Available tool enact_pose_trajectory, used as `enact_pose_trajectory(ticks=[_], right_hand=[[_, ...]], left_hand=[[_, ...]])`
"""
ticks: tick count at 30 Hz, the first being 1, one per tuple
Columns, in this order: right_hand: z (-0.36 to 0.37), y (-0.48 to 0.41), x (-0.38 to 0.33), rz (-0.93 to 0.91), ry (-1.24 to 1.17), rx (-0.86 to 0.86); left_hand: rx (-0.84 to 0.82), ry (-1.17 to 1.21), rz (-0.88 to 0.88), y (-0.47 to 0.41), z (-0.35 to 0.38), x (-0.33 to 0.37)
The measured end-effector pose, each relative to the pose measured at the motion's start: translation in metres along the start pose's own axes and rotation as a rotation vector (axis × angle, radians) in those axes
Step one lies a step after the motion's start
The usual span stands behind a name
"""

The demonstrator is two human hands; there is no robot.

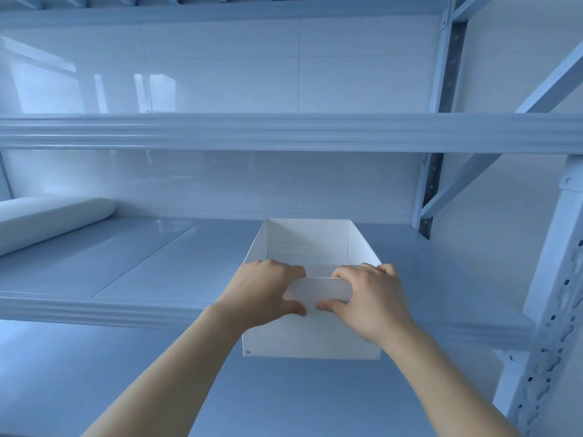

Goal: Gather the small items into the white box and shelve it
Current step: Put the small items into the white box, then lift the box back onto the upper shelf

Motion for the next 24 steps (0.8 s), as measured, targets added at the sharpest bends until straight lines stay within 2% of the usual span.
enact_pose_trajectory(ticks=[7, 13, 24], right_hand=[[0.006, 0.002, 0.009, 0.068, -0.03, 0.141], [0.017, 0.006, 0.004, 0.05, 0.074, 0.096], [-0.001, 0.008, -0.002, 0.036, 0.039, 0.188]], left_hand=[[0.188, -0.035, -0.041, 0.003, 0.016, 0.0], [0.122, -0.053, 0.02, 0.007, 0.024, -0.006], [0.196, -0.014, 0.062, 0.017, 0.011, -0.002]])
Point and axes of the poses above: each hand's wrist, its own y-axis away from the middle knuckle, its own z-axis out of the palm, x = y × z, the point moved 5 cm from there along -y, towards the middle knuckle, and after that the axes turned 9 degrees about y, right-handed, at the moved point
